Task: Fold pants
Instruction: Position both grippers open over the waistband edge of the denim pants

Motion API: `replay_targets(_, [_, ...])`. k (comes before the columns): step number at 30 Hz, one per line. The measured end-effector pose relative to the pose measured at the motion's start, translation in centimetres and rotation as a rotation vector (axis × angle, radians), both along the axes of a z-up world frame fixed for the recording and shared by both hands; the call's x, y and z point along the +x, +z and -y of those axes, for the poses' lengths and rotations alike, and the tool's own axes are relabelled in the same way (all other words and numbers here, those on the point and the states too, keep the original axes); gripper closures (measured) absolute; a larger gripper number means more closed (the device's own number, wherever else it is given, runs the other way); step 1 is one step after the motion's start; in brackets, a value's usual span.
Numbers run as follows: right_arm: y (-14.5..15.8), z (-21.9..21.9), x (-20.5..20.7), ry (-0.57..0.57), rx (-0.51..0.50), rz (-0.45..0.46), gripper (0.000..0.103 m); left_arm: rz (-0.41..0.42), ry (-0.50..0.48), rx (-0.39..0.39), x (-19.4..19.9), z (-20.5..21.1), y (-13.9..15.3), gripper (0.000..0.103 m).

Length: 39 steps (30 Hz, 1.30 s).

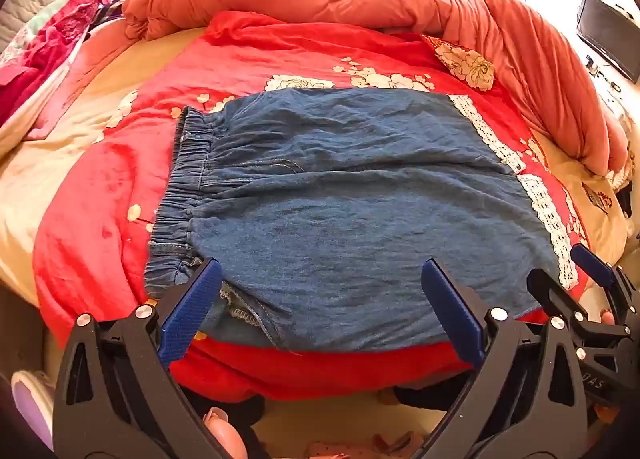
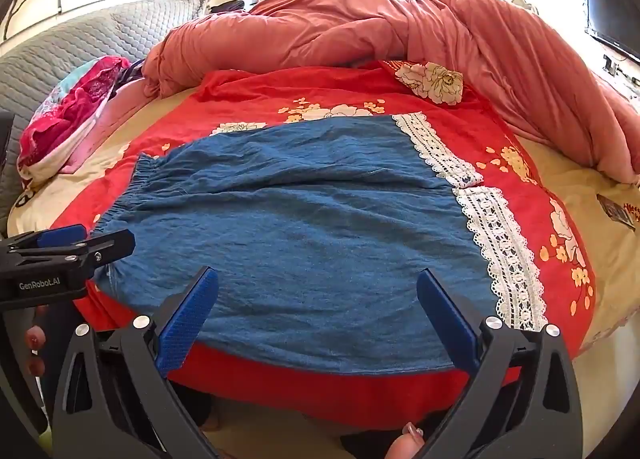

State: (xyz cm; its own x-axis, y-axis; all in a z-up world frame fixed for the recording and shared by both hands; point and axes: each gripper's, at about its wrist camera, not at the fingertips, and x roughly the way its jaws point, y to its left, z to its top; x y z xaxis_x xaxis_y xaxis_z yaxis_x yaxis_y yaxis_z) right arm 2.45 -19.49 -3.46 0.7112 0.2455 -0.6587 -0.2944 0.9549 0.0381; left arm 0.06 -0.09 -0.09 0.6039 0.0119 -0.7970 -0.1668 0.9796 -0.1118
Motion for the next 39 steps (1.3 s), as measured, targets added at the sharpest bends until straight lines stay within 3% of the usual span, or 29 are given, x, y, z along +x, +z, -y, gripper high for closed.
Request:
replay_targets(9, [0.18,0.04,0.07,-0.005,-0.013,0.004,0.004,0.012,-0.002,-0.030,0.23,-0.20,0.17,0.009])
replay_targets(39, [0.69,-0.06,-0.38,-0.012,-0.029,0.004,0.004,0.019,-0.017,-0.010,0.05,-0.09,0.13,0.009])
